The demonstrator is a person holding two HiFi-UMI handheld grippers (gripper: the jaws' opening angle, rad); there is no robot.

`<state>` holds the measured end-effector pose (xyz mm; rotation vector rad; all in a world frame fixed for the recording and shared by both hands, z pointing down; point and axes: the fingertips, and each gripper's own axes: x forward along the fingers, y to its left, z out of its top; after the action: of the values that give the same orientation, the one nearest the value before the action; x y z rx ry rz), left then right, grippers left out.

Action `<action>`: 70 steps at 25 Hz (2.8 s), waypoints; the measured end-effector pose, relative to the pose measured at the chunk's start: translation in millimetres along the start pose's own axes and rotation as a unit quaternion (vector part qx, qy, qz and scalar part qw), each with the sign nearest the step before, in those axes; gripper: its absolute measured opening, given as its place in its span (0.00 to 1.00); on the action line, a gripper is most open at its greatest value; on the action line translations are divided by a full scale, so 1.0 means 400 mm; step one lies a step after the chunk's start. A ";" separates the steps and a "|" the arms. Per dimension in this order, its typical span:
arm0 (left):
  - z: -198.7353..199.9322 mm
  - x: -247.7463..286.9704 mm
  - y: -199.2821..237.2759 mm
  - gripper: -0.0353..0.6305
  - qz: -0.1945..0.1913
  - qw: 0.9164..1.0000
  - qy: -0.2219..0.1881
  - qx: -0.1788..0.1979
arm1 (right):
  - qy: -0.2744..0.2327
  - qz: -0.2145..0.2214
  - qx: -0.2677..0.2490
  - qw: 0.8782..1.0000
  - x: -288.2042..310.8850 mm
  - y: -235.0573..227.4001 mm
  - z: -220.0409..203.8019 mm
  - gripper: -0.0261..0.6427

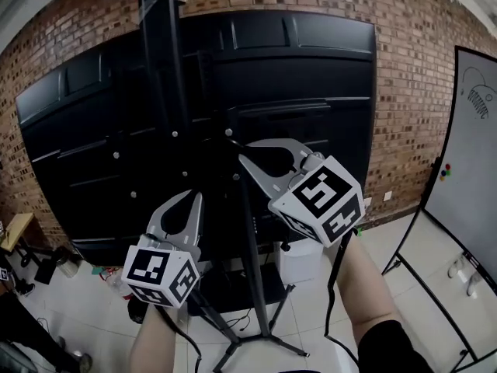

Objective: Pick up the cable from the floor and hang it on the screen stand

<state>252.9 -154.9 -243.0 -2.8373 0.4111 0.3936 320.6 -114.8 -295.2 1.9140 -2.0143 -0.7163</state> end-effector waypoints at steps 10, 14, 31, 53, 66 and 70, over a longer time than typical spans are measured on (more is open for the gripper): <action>0.081 0.118 0.050 0.06 -0.008 1.000 -0.001 0.025 | -0.010 -0.023 0.050 0.998 0.043 -0.177 0.068 0.06; 0.085 0.148 0.059 0.06 -0.011 1.000 0.004 0.020 | -0.004 -0.028 0.063 0.998 0.061 -0.209 0.057 0.06; 0.068 0.202 0.091 0.06 -0.010 1.000 -0.012 0.017 | 0.079 -0.113 0.044 0.989 0.040 -0.239 -0.069 0.06; 0.032 0.081 0.033 0.06 -0.083 0.995 -0.045 0.019 | 0.039 -0.180 0.148 0.972 -0.002 -0.108 -0.214 0.07; -0.033 -0.043 0.044 0.06 -0.017 0.997 -0.042 0.056 | -0.046 -0.249 0.068 0.965 -0.095 -0.068 -0.161 0.16; -0.001 -0.078 0.033 0.06 -0.004 0.996 -0.060 0.060 | -0.068 -0.242 0.060 0.966 -0.142 -0.032 -0.118 0.17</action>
<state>219.9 -159.8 -236.2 -2.6823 0.3850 0.5154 360.9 -66.6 -254.4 2.5324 -1.6995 -0.8726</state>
